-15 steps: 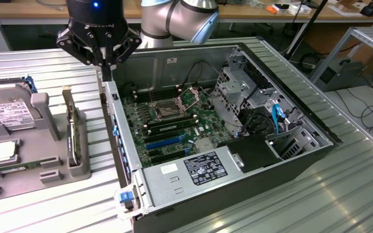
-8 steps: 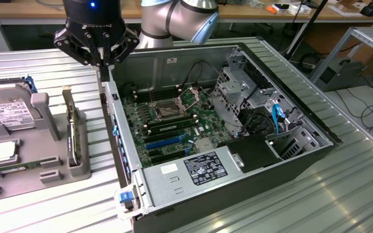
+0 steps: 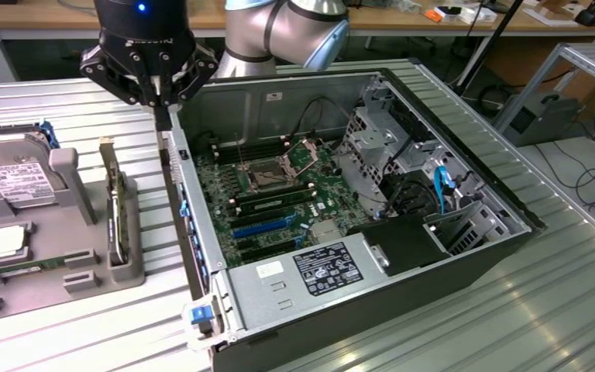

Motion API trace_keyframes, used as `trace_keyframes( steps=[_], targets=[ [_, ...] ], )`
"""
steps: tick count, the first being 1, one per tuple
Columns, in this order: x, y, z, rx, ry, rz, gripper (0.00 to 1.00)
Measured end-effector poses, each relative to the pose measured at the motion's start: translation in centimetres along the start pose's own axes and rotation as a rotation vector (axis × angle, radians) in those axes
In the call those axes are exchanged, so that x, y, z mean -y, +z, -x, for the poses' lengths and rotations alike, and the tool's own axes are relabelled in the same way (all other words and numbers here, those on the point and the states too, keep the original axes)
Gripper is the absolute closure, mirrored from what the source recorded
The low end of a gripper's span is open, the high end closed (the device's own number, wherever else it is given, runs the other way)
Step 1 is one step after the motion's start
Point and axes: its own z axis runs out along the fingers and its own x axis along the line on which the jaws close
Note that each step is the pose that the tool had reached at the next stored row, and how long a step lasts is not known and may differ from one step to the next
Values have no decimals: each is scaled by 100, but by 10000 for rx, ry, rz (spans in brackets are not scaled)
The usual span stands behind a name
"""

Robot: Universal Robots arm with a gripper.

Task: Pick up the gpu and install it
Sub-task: 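Reach for the gpu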

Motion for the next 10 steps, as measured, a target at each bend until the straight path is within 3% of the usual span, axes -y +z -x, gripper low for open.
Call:
trace_keyframes(
  steps=[10],
  targets=[
    [6,-3,-79,-1,-1,0,89]
  ],
)
